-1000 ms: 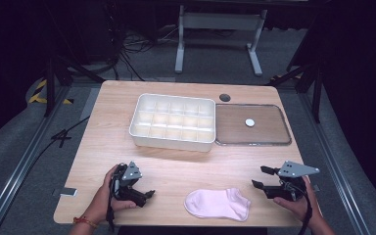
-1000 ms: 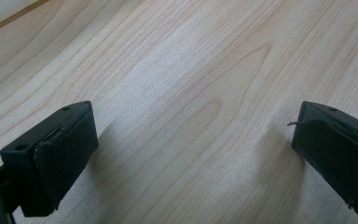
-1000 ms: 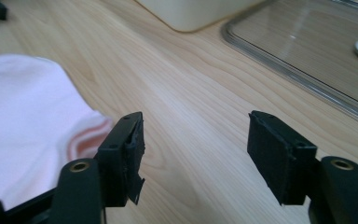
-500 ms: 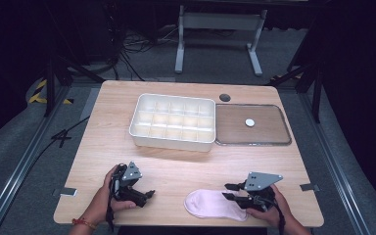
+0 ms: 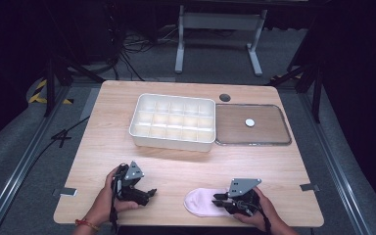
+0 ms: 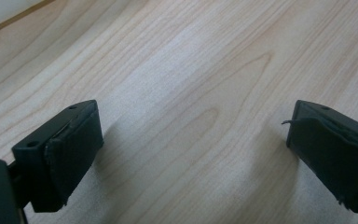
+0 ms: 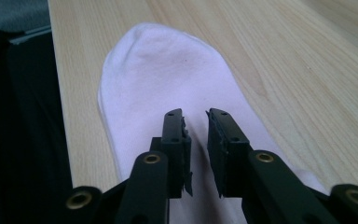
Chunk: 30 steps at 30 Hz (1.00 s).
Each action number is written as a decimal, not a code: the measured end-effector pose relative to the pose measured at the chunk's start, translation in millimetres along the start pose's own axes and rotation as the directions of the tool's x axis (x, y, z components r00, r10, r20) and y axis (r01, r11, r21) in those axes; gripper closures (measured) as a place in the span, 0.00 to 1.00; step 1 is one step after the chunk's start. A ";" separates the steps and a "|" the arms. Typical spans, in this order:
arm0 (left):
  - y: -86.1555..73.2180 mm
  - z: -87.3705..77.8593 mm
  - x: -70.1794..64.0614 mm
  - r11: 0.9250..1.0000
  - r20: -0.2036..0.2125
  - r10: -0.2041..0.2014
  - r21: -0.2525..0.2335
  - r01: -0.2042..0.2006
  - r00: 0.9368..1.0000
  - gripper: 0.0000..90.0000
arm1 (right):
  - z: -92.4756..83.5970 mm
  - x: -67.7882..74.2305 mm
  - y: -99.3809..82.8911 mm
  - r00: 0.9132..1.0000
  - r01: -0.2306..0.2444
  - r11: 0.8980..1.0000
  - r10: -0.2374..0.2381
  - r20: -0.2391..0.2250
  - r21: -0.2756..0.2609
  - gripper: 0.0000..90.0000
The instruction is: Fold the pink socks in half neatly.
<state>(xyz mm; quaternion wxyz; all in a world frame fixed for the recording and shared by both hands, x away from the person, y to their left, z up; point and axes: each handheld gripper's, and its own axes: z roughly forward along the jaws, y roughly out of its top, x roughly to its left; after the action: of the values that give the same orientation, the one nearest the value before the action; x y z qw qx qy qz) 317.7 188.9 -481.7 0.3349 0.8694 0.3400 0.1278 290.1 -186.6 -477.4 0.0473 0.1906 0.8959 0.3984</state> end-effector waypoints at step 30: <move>65.2 51.9 -80.0 0.995 0.182 0.100 0.003 -0.102 0.978 0.29 | 16.2 -8.5 12.8 0.997 0.009 1.000 -0.008 0.076 -0.022 0.91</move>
<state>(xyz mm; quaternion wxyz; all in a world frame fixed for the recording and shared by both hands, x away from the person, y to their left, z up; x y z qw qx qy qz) 315.1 73.5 -476.3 0.3523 0.8955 0.2645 0.0630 305.7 -170.8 -479.6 0.0849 0.2012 0.8897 0.4009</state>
